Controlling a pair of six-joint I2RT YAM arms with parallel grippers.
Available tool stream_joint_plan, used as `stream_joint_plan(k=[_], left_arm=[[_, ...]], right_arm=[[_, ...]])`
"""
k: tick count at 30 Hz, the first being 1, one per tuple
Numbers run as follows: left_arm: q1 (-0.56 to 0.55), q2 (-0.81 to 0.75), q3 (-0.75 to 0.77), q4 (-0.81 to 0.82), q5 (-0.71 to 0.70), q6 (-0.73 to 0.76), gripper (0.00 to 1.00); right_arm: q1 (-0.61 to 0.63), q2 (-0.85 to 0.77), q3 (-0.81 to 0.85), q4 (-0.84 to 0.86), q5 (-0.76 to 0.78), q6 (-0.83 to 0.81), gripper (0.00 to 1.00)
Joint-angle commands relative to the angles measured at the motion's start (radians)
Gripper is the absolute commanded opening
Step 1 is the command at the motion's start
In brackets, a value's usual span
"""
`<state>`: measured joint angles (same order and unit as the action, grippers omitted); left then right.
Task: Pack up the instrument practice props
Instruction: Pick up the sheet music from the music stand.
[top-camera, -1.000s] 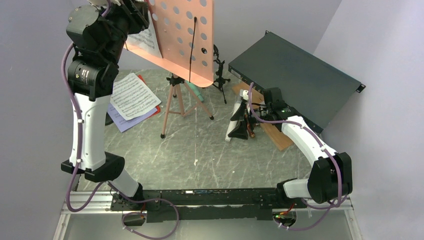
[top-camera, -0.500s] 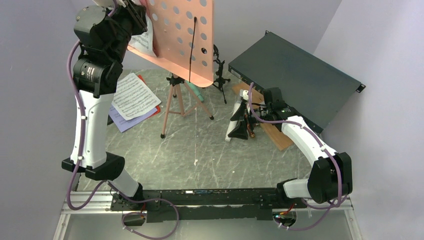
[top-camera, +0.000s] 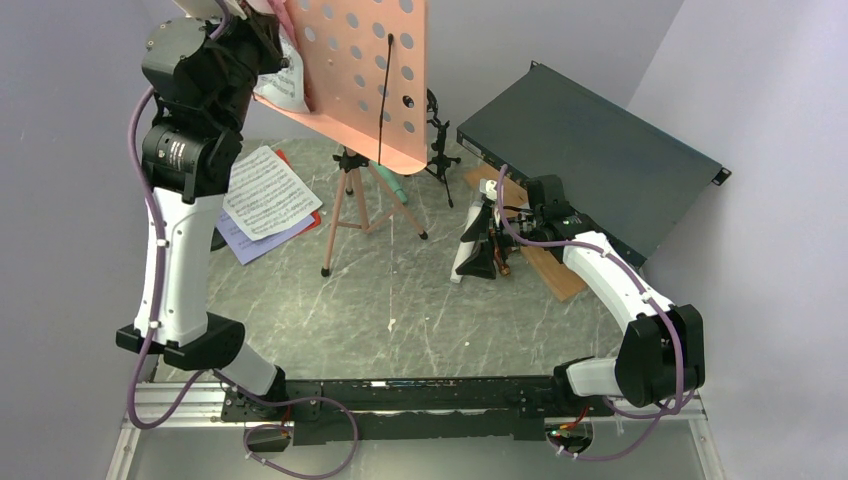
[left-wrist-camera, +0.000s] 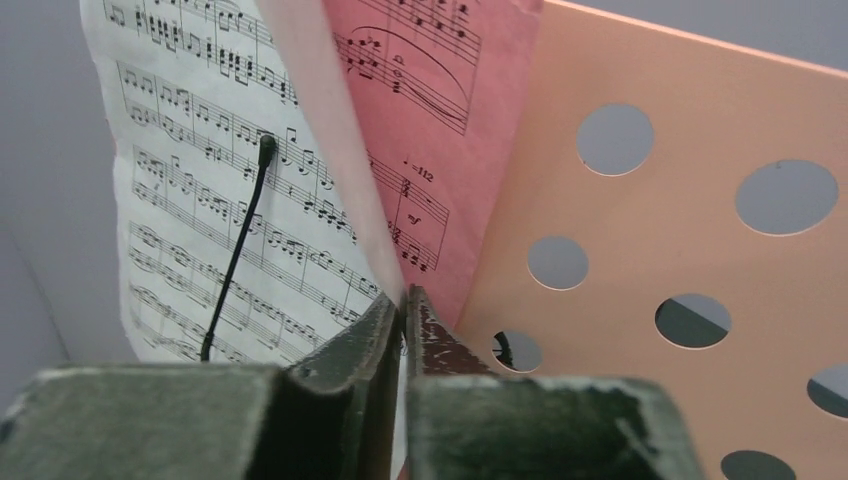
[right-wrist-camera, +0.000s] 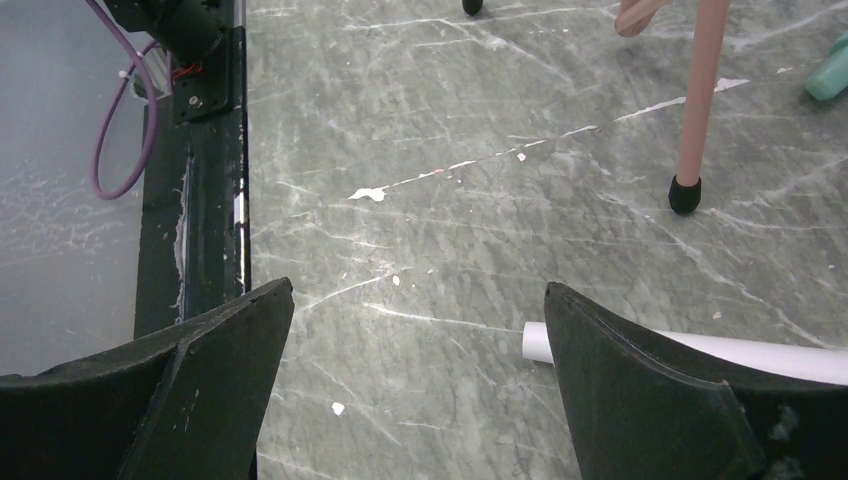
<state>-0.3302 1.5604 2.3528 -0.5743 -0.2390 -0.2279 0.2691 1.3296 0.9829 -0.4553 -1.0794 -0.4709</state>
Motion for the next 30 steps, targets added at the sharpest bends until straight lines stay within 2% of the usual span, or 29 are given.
stream_joint_plan(k=[1,2,16,24,30], left_arm=[[-0.003,-0.040,-0.001,0.058,-0.007,0.025,0.04],[-0.003,-0.042,-0.004,0.058,0.000,0.024,0.00],[-0.003,-0.164,-0.145,0.075,0.216,-0.050,0.00],[-0.003,-0.220,-0.197,0.103,0.196,-0.047,0.00],[-0.003,-0.225,-0.176,0.146,0.249,-0.064,0.00]], right_arm=[[-0.004,0.015,0.028,-0.007,-0.030,-0.017,0.99],[-0.004,0.015,0.028,-0.008,-0.029,-0.017,0.99],[-0.002,0.018,0.030,-0.011,-0.028,-0.021,0.99],[-0.001,0.017,0.029,-0.009,-0.030,-0.021,0.99],[-0.002,0.019,0.030,-0.011,-0.030,-0.021,0.99]])
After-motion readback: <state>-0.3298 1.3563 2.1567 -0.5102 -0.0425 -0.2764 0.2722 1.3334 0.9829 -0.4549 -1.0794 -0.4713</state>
